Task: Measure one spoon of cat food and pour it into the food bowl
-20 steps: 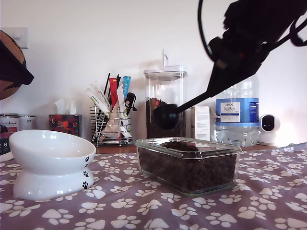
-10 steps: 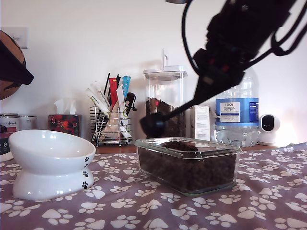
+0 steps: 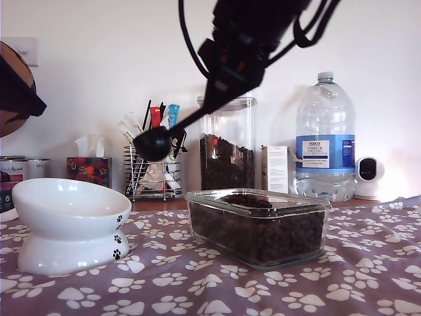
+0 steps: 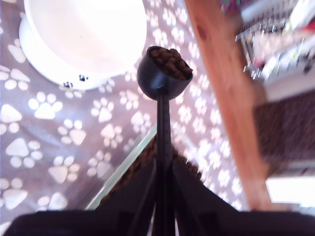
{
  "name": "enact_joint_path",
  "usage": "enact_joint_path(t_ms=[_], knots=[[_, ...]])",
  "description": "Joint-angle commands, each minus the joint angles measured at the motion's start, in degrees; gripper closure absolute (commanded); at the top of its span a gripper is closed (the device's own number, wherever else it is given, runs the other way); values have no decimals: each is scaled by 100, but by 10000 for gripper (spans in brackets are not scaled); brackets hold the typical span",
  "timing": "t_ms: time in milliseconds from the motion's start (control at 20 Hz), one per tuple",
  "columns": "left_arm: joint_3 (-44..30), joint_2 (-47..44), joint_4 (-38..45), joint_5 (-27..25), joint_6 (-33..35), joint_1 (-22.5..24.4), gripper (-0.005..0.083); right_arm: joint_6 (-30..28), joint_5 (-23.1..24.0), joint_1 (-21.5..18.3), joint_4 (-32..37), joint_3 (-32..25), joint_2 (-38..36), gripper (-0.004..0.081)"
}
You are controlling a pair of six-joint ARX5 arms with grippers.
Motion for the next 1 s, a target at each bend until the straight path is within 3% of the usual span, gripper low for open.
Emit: enact_joint_path(t_ms=[0, 500, 950], knots=[[-87, 15, 59, -11, 2, 4, 794, -278, 13, 138, 44, 120, 310, 783], [-87, 15, 57, -11, 2, 4, 793, -1985, 625, 354, 15, 962, 1408, 783], [-87, 15, 57, -11, 2, 4, 793, -3515, 800, 411, 114, 1093, 1799, 783]])
